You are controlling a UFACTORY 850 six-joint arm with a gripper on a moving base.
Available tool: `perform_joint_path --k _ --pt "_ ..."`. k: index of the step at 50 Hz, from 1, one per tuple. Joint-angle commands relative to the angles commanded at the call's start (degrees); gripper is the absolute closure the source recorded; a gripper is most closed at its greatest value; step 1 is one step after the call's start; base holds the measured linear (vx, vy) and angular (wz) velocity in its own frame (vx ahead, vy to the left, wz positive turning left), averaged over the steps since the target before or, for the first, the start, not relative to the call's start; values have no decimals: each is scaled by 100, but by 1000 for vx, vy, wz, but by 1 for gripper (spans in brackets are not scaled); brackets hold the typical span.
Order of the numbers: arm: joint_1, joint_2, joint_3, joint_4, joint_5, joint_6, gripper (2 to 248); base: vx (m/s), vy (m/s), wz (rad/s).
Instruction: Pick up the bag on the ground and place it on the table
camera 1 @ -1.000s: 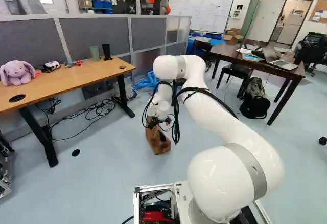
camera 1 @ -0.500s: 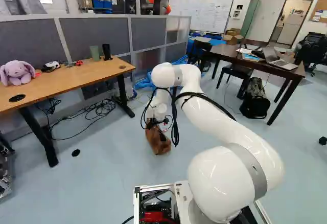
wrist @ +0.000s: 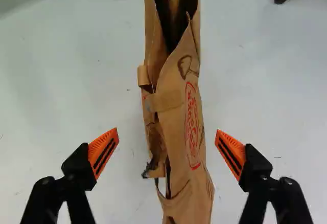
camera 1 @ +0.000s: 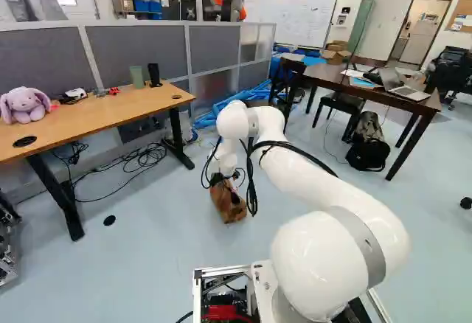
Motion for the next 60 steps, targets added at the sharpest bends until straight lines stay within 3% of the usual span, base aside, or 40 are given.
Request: perform_joint_path --k 26,27,32,33,37,38,42,43,47,48,53,54,60 --pt "2 -587 -596 0 0 0 6 0 0 0" --pt "2 -610 -619 0 0 0 40 0 0 0" --pt "2 -719 -731 0 0 0 40 0 0 0" --pt "2 -733 -746 0 0 0 77 0 0 0" --pt "2 -768 -782 0 0 0 77 0 0 0" --pt "2 -773 -787 0 0 0 115 0 0 0" --pt "2 -784 -798 0 0 0 115 0 0 0" --pt "2 -786 -800 0 0 0 153 0 0 0" --pt "2 -789 -804 0 0 0 153 0 0 0" --pt "2 -785 -800 0 0 0 191 0 0 0" --pt "2 -721 -733 0 0 0 191 0 0 0" --pt "2 -703 -714 0 0 0 226 0 0 0" --pt "2 -580 -589 0 0 0 229 0 0 0"
